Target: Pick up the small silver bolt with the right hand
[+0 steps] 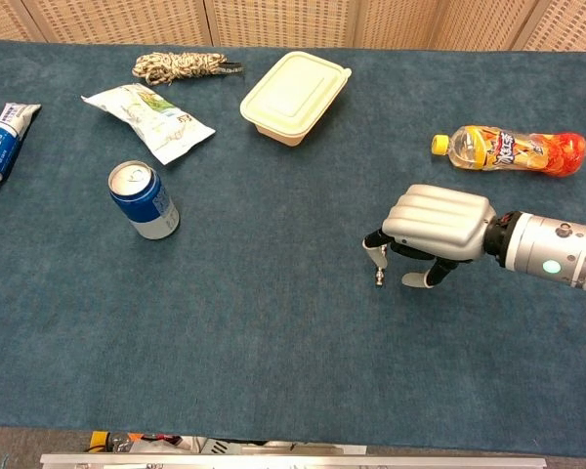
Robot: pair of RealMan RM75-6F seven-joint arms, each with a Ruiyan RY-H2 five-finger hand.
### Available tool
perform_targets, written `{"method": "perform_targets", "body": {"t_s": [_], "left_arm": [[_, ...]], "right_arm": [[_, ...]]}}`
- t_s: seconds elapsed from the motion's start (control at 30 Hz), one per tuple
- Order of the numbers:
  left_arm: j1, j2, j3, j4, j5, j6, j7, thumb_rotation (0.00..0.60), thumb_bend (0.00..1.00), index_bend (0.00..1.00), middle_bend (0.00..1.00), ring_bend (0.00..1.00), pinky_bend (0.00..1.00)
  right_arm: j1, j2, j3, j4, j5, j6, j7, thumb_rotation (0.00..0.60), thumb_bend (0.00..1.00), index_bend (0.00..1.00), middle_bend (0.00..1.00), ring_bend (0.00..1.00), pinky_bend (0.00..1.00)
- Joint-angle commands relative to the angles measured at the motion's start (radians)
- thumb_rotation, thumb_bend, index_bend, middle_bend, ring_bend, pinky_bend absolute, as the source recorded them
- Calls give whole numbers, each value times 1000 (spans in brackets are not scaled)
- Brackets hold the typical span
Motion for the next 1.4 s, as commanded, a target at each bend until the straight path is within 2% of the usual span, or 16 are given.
{"method": "perform_targets", "body": {"t_s": [0.03,0.57,0.73,1.4], "left_arm": [[1,0,0,3,0,-1,-3,600,239,0,0,0,0],[6,-5,-3,23,-8,-4,-26,600,239,0,0,0,0],[12,-5,-3,28,-16,0,-34,600,239,0,0,0,0],[18,-9,-5,53,-16,1,-61,600,238,0,0,0,0]], "right_arm": [[9,-18,-1,20,13,-6,-15,600,230,500,903,945,1000],[42,-77,-13,64,74,-33,-52,600,231,501,903,946,1000],[49,-92,-19,79,81,-35,-56,600,266,509,903,947,1000],[68,-119,-35,90,119,-34,-79,600,301,522,905,952,1000]]}}
